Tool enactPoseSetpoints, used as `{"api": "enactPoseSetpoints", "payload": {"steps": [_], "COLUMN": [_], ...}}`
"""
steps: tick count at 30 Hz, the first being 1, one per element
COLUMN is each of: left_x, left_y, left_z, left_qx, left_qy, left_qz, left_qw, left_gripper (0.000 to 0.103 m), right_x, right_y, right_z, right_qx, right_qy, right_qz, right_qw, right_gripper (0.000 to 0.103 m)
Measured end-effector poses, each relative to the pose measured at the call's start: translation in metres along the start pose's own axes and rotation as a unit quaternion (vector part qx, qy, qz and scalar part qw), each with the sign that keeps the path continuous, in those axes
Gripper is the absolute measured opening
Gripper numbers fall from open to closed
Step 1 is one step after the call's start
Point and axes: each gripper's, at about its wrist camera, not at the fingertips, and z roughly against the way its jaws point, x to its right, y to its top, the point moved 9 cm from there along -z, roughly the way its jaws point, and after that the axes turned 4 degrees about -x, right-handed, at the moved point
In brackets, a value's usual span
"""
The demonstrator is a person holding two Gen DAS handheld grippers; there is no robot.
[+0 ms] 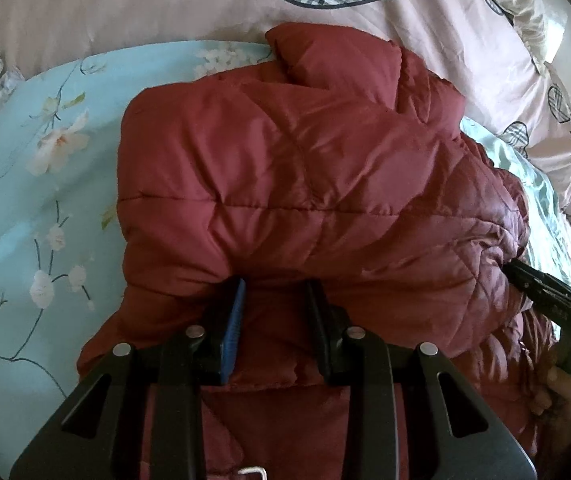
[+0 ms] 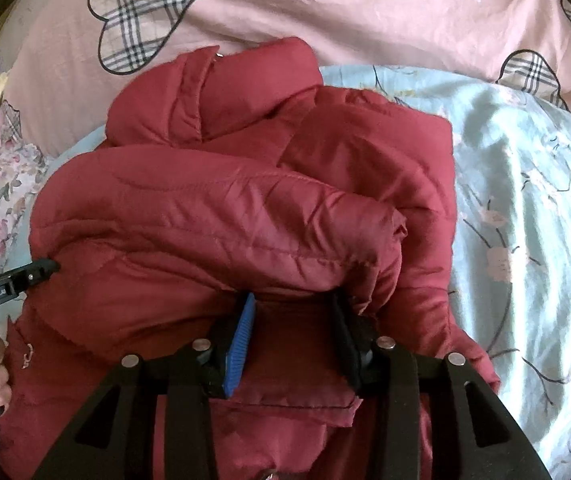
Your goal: Fold large clothes
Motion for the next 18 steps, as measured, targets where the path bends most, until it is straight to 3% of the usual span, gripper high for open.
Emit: {"api": "enactPoseSetpoints", "payload": {"steps": [6,15,18], "left_x": [-0.006,-0.019,-0.025], "left_y": [-0.010,-0.046,-0.064], "left_z": [0.025,0.059,0.073], "left_qx": [0.007,0.008,0.005], "left_qy": [-0.005,-0.010,-0.013], "left_qz": [0.012,0.032,0.038], "left_qw": [0.9999,0.9994,0.9992], "left_gripper": [0.031,0.031,0.032], "right_x": [0.005,0.009,0.011], "right_y": [-0.011,-0.041,-0.052], "right_z": [0.034,0.066,0.081], "right_qx": [0.010,0.005,0.007], "right_qy": [0.008,0.035,0.040], "right_qz": [-0.021,-0.040,-0.045], "right_qw": [1.000,0.999,0.998], "right_gripper": [0.055,0.058,0.065]}}
